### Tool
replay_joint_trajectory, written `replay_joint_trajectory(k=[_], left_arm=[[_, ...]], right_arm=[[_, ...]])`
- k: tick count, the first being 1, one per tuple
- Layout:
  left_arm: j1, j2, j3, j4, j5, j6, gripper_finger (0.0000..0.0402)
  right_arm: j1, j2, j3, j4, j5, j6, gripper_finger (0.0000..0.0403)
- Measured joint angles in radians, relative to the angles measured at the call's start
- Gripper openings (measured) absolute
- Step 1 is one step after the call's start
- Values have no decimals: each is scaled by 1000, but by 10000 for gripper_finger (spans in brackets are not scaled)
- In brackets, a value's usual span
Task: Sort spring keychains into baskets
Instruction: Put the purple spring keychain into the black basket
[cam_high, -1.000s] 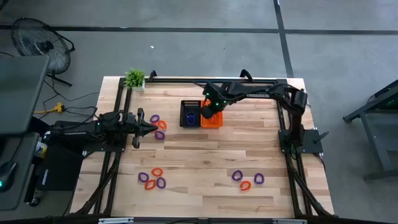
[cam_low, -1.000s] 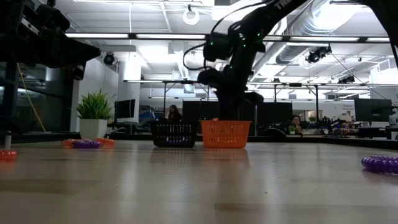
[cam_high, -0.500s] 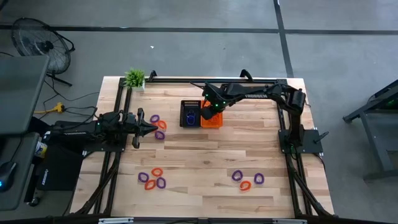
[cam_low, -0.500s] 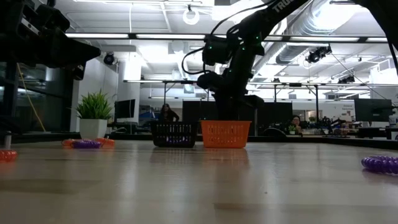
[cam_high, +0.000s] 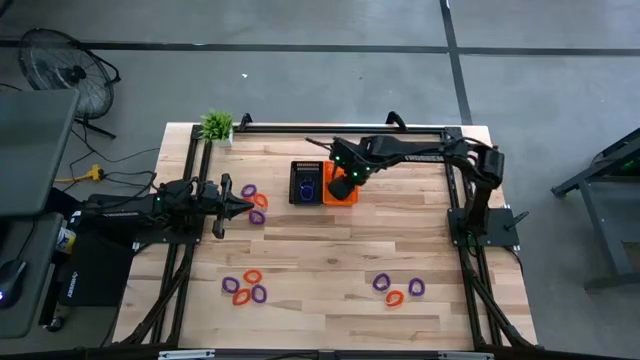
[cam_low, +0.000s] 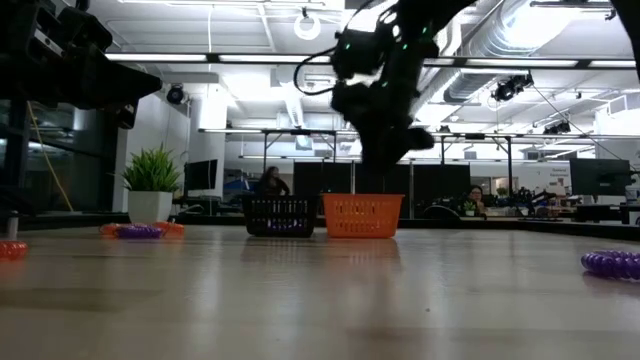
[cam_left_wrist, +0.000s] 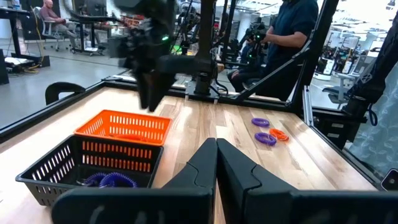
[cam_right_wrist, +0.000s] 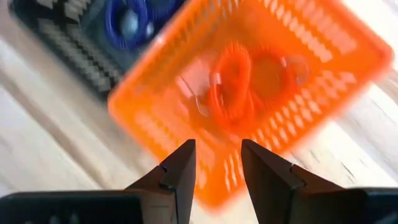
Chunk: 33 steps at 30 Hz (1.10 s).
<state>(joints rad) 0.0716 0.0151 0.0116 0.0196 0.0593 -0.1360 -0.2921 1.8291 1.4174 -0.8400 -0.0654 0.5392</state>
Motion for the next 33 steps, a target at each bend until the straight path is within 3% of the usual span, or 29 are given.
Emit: replay_joint_trajectory(k=[5,17,23,33], left_arm=[[0,0,0,0,0,0,1],[0,0,0,0,0,0,1],[0,0,0,0,0,0,1],[0,0,0,0,0,0,1]], right_arm=[[77,-89,-44,-129,40,-91,124],[422,-385,-459,28,-60,-147,124],[545,-384,-539,121,-113,-278,124],[666,-307,-548,254,-120,-500,124]])
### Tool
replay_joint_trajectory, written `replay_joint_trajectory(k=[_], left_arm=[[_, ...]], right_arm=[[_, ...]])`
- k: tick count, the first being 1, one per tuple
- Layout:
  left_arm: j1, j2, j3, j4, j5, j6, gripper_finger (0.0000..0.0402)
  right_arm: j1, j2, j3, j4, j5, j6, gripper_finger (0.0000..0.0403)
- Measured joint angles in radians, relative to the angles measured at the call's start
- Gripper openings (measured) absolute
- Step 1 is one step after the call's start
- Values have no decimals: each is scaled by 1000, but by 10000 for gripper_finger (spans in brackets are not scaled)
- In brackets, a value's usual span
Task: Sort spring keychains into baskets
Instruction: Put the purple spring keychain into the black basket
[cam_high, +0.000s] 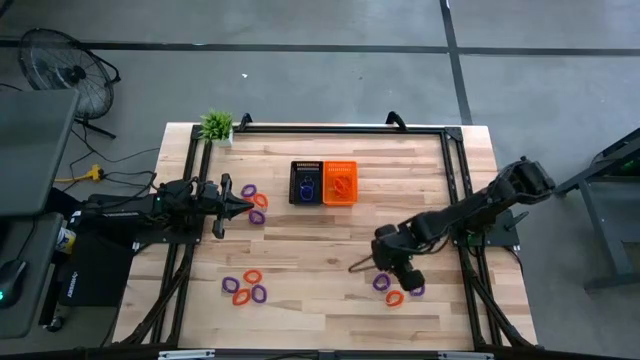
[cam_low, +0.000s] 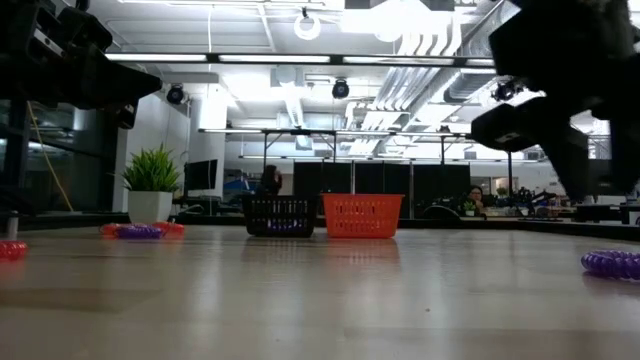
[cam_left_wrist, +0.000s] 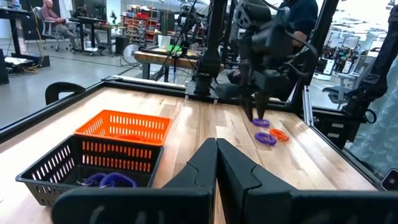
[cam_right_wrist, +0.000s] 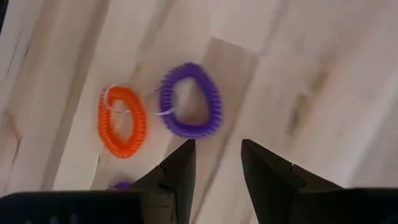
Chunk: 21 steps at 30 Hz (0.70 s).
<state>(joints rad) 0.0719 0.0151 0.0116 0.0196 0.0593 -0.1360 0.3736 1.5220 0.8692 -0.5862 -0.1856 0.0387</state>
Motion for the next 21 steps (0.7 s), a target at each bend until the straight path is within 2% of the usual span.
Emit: replay_joint_trajectory(k=[6,10,21], left_arm=[[0,0,0,0,0,0,1],[0,0,0,0,0,0,1],[0,0,0,0,0,0,1]], right_arm=[[48,76,0,70,32,-22,124],[49,114,0,112,74,-16,124],[67,204,4,151,108,-21,124]])
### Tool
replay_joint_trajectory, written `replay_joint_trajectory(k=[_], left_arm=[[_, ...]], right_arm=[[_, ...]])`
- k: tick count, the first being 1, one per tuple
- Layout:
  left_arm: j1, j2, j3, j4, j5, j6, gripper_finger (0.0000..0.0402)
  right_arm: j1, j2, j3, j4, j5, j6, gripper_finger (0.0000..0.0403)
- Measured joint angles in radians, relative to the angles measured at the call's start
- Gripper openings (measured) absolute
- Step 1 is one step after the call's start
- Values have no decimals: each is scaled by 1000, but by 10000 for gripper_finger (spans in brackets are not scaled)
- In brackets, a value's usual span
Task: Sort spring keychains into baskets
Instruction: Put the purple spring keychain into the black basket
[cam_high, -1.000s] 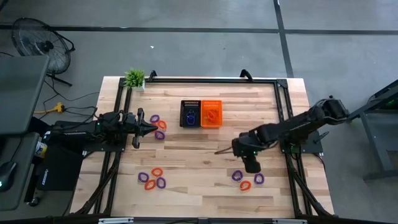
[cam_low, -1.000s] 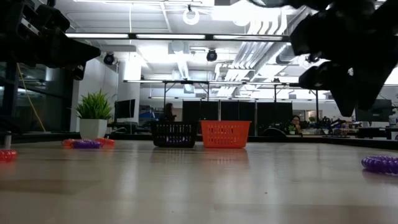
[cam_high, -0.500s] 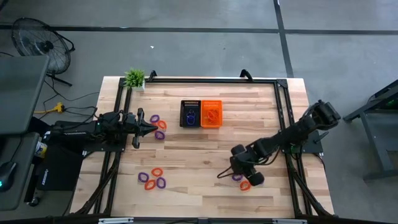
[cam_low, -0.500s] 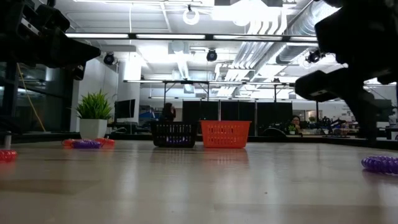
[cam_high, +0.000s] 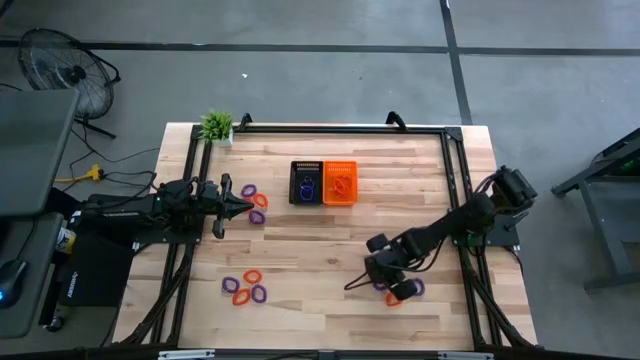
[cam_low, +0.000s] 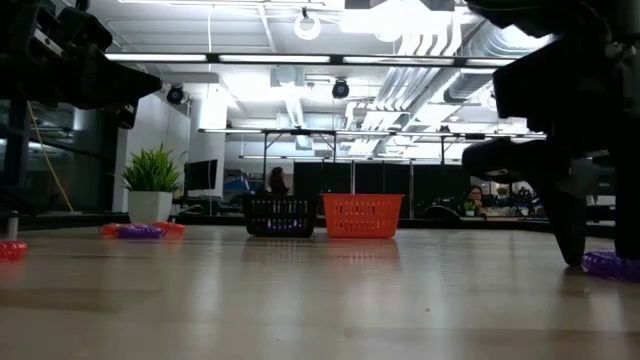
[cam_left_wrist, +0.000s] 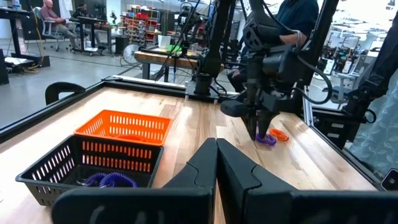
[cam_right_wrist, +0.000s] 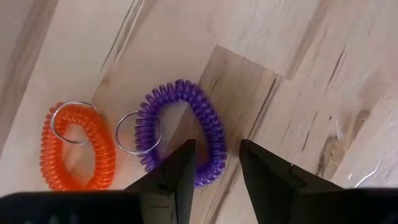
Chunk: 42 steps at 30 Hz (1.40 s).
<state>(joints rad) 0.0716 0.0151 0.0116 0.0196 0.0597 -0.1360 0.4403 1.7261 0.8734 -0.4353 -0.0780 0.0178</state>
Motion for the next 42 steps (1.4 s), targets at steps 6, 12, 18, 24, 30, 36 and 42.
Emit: replay_joint_trajectory(k=[6,12,18,24,30,36,42], left_arm=[[0,0,0,0,0,0,1],[0,0,0,0,0,0,1],[0,0,0,0,0,0,1],[0,0,0,0,0,0,1],[0,0,0,0,0,0,1],[0,0,0,0,0,0,1],[0,0,0,0,0,0,1]], right_arm=[[21,25,1,-6,76,-17,124],[35,31,2,-4,92,-53,105],[35,31,1,-5,76,-53,54],[31,22,-1,-2,71,-21,19],[5,13,58,-39,76,-15,23],[-50,12,158,-38,112,-16,13],[-106,12,270,-39,157,-23,14]])
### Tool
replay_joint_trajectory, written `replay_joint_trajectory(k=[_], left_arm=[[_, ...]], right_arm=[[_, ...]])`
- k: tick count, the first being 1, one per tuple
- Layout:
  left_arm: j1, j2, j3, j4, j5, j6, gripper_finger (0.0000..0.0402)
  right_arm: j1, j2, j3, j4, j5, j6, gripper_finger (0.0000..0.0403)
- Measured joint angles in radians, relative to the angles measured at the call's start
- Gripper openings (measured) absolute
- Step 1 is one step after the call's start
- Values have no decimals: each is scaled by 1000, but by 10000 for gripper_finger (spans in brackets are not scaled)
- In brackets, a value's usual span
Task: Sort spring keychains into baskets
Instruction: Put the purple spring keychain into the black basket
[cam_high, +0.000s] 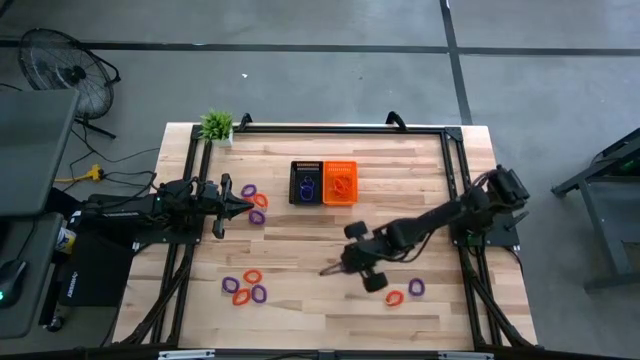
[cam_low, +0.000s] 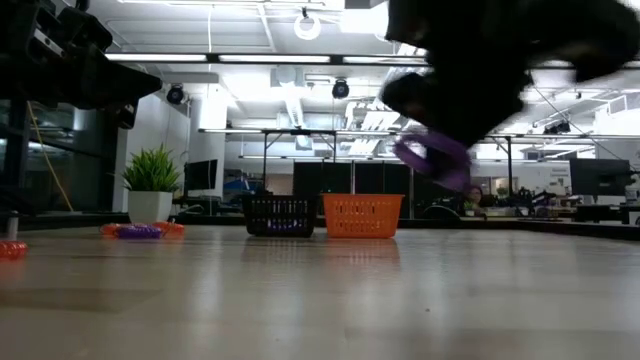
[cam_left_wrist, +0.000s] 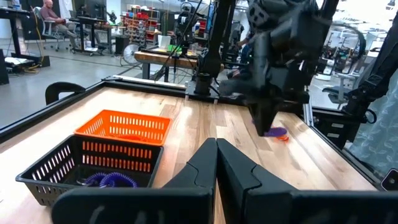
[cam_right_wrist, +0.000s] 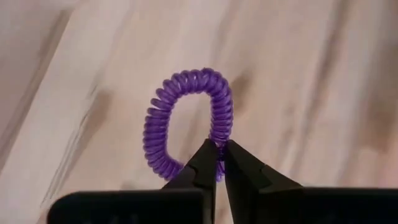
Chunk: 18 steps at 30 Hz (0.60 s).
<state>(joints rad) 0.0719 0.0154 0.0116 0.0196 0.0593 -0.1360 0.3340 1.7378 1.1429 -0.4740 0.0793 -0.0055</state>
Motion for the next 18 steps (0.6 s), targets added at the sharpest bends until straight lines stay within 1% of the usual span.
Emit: replay_joint_trajectory(k=[2,8,13,18], left_arm=[[0,0,0,0,0,0,1],[0,0,0,0,0,0,1],[0,0,0,0,0,0,1],[0,0,0,0,0,0,1]], right_arm=[[-26,0,37,0,19,-1,14],[-115,23,163,-1,27,-3,11],[-193,93,285,-14,46,-3,14],[-282,190,425,-58,57,8,15]])
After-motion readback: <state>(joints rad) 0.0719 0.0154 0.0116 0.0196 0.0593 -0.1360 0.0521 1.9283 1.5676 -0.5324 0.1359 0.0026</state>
